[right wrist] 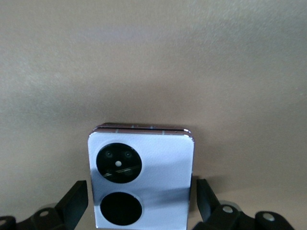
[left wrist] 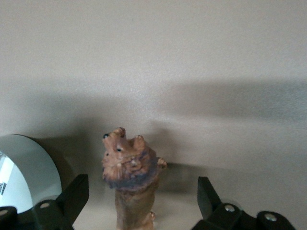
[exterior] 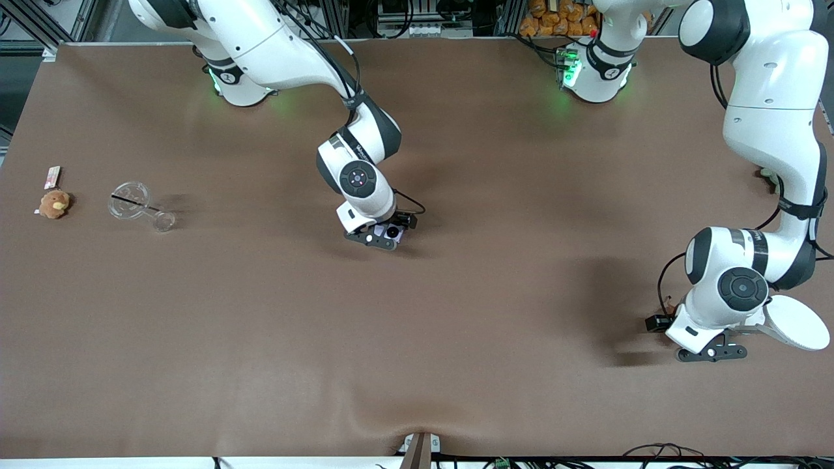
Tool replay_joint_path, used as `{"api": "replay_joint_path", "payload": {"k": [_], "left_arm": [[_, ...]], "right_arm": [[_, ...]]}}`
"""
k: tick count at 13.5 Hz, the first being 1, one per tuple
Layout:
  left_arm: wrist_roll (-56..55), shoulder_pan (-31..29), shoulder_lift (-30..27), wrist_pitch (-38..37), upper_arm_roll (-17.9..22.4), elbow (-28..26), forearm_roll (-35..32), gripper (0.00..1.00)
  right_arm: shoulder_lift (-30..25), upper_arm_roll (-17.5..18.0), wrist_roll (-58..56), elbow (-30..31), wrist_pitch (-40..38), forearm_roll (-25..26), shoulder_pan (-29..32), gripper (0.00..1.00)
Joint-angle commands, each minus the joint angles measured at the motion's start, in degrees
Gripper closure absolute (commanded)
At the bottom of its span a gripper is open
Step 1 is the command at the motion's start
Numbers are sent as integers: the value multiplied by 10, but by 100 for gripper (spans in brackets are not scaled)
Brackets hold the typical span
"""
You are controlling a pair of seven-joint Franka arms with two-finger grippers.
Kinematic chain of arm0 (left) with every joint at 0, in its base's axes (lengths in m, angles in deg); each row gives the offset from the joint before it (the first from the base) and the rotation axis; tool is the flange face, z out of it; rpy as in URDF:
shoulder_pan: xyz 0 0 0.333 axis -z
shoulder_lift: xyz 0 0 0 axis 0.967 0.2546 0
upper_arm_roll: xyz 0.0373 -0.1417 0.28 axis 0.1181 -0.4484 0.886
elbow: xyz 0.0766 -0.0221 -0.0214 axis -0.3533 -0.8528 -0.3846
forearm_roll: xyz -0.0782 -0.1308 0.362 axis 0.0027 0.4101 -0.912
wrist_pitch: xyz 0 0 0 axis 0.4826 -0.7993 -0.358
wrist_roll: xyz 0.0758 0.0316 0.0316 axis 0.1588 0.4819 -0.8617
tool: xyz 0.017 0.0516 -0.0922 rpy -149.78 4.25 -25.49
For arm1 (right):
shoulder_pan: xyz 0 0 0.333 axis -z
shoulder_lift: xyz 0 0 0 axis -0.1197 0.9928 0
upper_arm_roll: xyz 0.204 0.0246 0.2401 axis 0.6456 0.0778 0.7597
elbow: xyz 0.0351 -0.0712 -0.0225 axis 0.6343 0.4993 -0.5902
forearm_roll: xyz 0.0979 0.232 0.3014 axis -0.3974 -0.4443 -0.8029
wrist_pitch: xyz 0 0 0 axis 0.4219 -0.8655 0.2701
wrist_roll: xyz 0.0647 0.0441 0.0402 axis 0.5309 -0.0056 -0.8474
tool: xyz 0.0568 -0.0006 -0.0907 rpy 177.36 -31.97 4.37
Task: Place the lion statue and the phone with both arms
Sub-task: 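Grasp the phone with the right gripper while the left gripper lowers the lion, then release the lion beside the lamp while the right gripper lifts the phone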
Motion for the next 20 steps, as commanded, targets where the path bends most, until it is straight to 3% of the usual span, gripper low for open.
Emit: {"api": "replay_joint_path", "payload": {"k": [1, 2, 3, 4, 8, 10, 16, 18, 20], "left_arm": [[3, -2, -30, -33, -6, -11, 5, 0], [3, -1, -42, -54, -7, -14, 5, 0], [3, -1, -60, -85, -16, -21, 6, 0], [4, -5, -82, -112, -27, -30, 6, 0], [2, -8, -158, -219, -75, -38, 20, 0], [0, -5, -193, -244, -80, -38, 53, 0], [27, -19, -273, -303, -84, -35, 81, 0], [73, -1, -311, -317, -39, -38, 127, 0], [120, 60, -351, -359, 40, -43, 179, 0]], "right_arm": [[4, -9, 9, -1, 5, 7, -14, 5], [3, -9, 9, -1, 4, 7, -14, 30], [1, -9, 10, -1, 0, 8, -13, 73], [-1, -9, 12, -1, -2, 10, -13, 97], [-42, -23, 13, -5, -97, 10, 7, 100], [-71, -33, 8, 12, -131, 11, 21, 100], [-175, -34, -146, 147, -125, 26, 115, 100], [-197, -38, -205, 187, -126, 29, 152, 100], [-223, -38, -277, 226, -125, 42, 204, 100]]}}
